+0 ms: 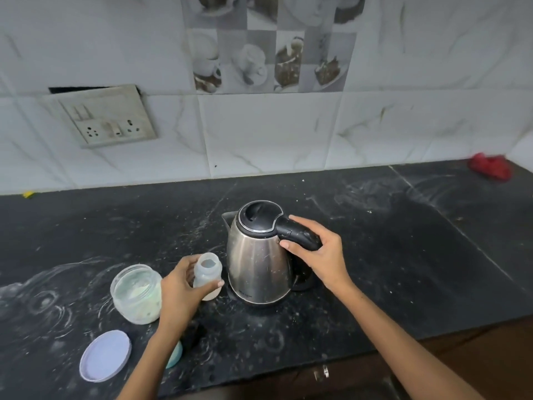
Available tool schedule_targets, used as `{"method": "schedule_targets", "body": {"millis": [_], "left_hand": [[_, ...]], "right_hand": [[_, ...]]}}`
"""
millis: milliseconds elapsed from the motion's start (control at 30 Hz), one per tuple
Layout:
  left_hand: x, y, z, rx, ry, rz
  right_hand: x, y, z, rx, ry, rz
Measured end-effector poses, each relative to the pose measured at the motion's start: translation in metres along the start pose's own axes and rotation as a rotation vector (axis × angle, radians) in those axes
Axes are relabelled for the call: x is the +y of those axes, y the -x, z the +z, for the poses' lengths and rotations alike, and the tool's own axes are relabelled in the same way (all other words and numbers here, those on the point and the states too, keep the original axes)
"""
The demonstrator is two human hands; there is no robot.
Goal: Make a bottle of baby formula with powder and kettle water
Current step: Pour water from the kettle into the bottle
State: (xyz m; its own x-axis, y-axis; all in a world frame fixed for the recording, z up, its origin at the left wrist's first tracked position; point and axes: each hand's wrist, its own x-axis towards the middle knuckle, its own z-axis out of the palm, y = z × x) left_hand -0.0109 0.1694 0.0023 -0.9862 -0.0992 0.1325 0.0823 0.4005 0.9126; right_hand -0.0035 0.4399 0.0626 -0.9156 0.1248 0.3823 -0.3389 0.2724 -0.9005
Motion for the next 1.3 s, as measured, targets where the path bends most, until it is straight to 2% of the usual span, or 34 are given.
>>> {"method": "schedule_targets", "body": {"millis": [233,367,867,1300], "left_hand": [[-0.003,-0.015,-0.011,-0.039,0.010,-0.006],[-0.005,-0.024,-0.015,-0.039,0.026,-0.038],[-0.007,-0.035,-0.012,-0.115,-0.022,0.016],[-0.010,-0.035,-0.012,-0.173,-0.096,0.052]], "right_hand": [[-0.027,-0.026,-0.005,-0.080,0.008,-0.010],[-0.042,-0.033,-0.008,-0.136,0.072,-0.017],[-0.087,-0.054,0.004,-0.389,0.359,-0.070],[-0.099,-0.058,0.008,-0.483,0.454,-0.017]]}}
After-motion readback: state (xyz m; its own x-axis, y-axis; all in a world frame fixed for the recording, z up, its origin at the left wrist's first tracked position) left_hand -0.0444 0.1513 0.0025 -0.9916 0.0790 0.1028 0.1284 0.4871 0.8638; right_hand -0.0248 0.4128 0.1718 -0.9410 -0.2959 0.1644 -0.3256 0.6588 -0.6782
